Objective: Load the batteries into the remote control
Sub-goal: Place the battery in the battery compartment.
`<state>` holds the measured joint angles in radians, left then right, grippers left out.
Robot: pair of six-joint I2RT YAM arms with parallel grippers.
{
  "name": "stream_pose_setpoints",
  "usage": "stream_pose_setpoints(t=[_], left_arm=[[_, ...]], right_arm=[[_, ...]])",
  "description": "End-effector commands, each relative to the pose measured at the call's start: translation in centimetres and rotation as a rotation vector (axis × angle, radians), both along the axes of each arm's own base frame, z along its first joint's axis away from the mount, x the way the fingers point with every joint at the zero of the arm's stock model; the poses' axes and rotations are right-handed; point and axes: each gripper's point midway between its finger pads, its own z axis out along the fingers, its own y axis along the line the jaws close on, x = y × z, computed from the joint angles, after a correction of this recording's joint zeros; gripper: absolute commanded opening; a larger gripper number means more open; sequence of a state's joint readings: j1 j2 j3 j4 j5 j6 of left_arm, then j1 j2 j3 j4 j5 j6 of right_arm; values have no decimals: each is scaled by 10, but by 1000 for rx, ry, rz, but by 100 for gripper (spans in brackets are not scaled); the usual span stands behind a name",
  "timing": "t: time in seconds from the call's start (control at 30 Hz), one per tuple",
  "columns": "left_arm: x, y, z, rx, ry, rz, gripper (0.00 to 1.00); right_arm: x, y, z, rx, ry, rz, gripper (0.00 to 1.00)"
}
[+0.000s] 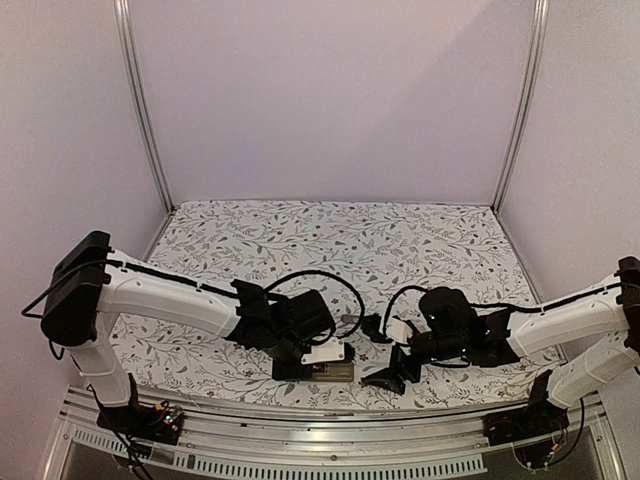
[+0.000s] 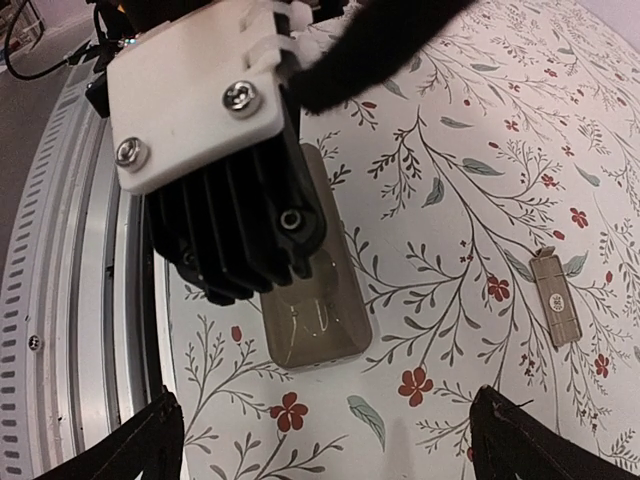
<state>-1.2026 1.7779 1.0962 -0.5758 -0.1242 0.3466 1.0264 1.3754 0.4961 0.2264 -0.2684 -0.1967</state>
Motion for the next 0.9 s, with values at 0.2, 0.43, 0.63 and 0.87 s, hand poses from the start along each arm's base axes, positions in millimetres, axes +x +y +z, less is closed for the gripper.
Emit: stream_pose_setpoints(t=[0.2, 0.43, 0.63, 0.87], left_arm=[[-1, -7, -13, 10, 11, 9, 0], [-3, -8, -15, 8, 26, 27, 18], [-1, -7, -14, 3, 23, 37, 27], [-7, -12, 4, -51, 50, 17, 38]], right_arm=[[1, -4, 3, 12, 2, -20, 98], [0, -4, 3, 17, 8, -21, 98], [-1, -3, 3, 20, 18, -19, 98], [-1, -1, 6, 30, 15, -15, 99]])
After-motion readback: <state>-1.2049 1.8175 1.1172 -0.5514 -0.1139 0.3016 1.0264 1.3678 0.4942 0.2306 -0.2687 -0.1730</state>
